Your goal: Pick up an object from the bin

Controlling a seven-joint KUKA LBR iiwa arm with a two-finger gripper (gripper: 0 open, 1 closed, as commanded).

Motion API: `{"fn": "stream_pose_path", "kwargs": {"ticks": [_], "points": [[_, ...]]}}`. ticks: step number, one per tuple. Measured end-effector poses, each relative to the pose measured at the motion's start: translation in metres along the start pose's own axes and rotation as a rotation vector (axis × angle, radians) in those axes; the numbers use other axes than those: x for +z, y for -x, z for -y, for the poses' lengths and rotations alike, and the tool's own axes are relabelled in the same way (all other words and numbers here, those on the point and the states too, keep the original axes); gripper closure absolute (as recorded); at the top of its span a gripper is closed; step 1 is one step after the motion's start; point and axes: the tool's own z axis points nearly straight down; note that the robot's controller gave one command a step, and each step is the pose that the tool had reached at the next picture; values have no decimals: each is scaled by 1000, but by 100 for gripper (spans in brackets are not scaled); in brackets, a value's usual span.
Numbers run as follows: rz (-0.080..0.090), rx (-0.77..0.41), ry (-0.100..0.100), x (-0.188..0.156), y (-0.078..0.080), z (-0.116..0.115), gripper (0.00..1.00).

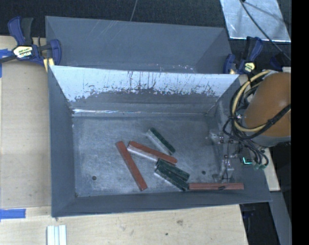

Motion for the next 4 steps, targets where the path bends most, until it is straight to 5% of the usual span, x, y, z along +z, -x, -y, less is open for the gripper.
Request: {"fn": "stream_pose_path", "kwargs": {"ticks": [1, 2, 3, 4], "points": [[8, -3, -1, -4, 2, 0, 0], [6, 174, -1, 17, 1, -29, 0], [6, -6, -1, 31, 0, -75, 0], [5, -34, 0, 41, 2, -83, 0]]}}
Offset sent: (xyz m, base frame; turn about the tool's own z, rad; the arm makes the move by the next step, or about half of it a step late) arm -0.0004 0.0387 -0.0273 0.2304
